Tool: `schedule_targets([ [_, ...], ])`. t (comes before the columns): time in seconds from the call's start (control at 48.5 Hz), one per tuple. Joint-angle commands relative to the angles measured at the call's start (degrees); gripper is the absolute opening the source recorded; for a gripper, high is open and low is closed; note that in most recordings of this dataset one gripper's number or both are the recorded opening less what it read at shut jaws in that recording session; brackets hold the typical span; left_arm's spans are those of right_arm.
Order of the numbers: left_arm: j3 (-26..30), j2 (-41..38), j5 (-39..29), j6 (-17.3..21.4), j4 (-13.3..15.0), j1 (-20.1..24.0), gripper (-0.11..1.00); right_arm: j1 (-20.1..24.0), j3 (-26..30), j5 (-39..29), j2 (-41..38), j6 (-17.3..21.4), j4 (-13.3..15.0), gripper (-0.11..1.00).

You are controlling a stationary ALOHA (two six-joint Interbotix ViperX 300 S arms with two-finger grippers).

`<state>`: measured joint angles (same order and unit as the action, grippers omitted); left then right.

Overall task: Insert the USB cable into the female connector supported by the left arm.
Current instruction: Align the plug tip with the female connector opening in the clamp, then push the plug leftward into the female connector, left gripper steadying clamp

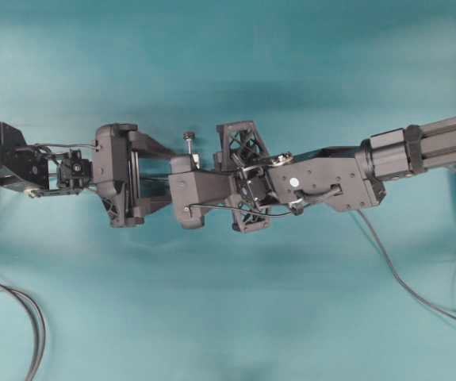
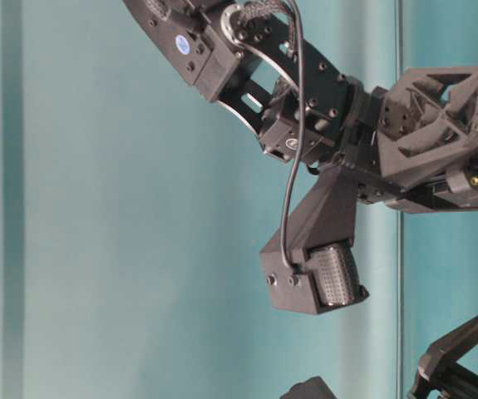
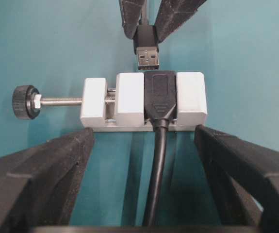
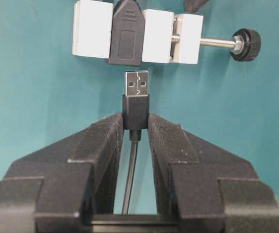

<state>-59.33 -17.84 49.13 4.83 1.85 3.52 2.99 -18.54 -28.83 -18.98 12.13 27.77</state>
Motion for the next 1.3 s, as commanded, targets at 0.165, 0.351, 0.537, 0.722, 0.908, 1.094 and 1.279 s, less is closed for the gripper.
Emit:
schedule_targets([
  [0.165,0.18,0.62,0.09,-0.35,0.09,0.18,0.93,0.00,1.41,0.09,1.05,0.26,0.35,0.21],
  [0.351,0.18,0.53,0.09,-0.35,0.09,0.18,0.93,0.18,1.41,0.00,0.97,2.72,0.26,0.22],
  [0.537,0.18,0.62,0.09,-0.35,0.09,0.26,0.93,0.70,1.23,-0.09,0.97,4.48,0.35,0.21],
  [0.722,0.18,0.79,0.09,-0.35,0.09,0.26,0.93,1.14,1.32,-0.09,0.97,4.66,0.35,0.21],
  [0.908,0.18,0.88,0.09,-0.44,0.09,0.26,0.93,1.58,1.32,-0.62,0.97,4.75,0.35,0.21],
  [1.094,0.18,1.32,0.09,-0.53,0.09,0.26,0.93,1.49,1.49,-1.14,0.79,4.75,0.35,0.21],
  [1.279,0.26,1.32,-0.09,-0.62,0.09,0.09,0.93,1.49,2.90,-1.49,-0.18,4.83,0.35,0.21],
])
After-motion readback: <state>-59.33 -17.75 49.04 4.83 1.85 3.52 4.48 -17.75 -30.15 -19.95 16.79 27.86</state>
